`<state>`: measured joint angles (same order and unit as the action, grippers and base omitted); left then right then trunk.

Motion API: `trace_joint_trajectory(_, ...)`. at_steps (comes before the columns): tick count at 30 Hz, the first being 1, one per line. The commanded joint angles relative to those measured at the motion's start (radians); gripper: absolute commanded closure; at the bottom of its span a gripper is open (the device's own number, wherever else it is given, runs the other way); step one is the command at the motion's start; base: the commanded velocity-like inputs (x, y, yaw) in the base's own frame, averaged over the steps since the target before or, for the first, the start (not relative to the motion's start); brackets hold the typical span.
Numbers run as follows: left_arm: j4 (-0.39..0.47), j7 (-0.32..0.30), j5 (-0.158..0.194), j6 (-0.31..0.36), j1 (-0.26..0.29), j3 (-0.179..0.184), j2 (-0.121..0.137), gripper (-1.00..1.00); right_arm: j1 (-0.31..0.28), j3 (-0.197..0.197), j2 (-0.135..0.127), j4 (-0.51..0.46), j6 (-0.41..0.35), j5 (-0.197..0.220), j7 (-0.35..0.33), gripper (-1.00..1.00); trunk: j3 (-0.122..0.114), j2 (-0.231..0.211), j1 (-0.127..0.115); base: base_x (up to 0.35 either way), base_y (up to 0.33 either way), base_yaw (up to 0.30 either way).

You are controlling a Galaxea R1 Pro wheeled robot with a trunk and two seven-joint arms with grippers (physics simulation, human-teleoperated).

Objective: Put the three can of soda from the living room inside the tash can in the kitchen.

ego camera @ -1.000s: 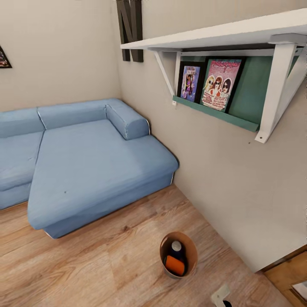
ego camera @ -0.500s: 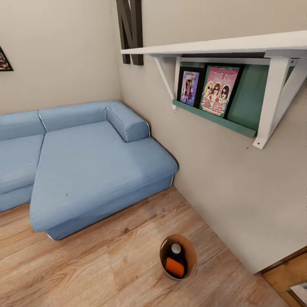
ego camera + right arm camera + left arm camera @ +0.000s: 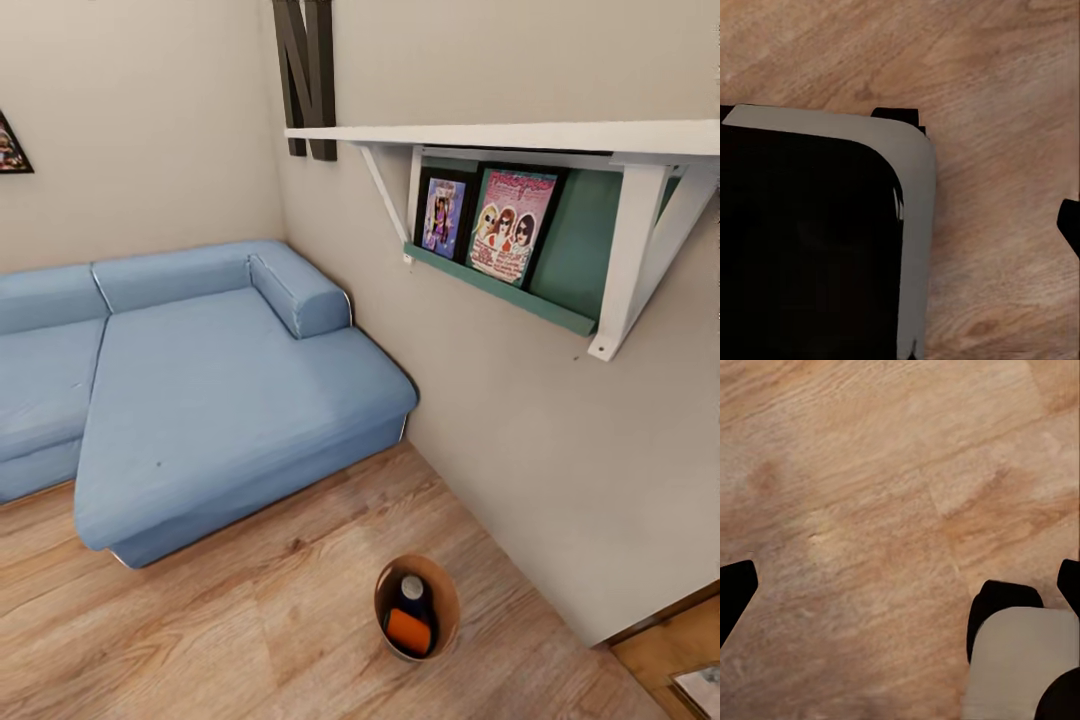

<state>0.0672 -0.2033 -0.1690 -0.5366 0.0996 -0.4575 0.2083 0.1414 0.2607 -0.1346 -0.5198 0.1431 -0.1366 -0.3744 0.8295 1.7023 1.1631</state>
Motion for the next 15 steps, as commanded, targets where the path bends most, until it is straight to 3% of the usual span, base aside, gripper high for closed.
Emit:
trace_joint_trajectory(1,-0.010,0.020,0.000,0.010,0.000,0.021,-0.001,-1.00,-0.004,0.000,-0.001,0.023,0.003,0.000,0.001,-1.00,-0.003,-0.007,-0.004,0.000,0.000,0.000)
trace_joint_trajectory(2,-0.025,0.049,0.000,0.025,0.000,0.060,-0.002,-1.00,-0.017,0.001,-0.004,0.064,0.008,0.000,0.002,-1.00,-0.006,-0.014,-0.008,0.000,0.000,0.000)
trace_joint_trajectory(6,-0.044,0.087,0.000,0.063,0.000,0.114,-0.005,-1.00,-0.046,0.002,-0.008,0.151,0.029,0.000,0.005,-1.00,-0.019,-0.042,-0.023,0.000,0.000,0.000)
trace_joint_trajectory(9,-0.051,0.103,0.000,0.119,0.000,0.135,-0.006,-1.00,-0.059,0.003,-0.009,0.197,0.057,0.001,0.011,-1.00,-0.028,-0.063,-0.035,0.000,0.000,0.000)
trace_joint_trajectory(15,-0.054,0.108,0.000,0.153,0.000,0.142,-0.006,-1.00,-0.062,0.003,-0.009,0.212,0.064,0.001,0.043,-1.00,-0.047,-0.105,-0.058,0.000,0.000,0.000)
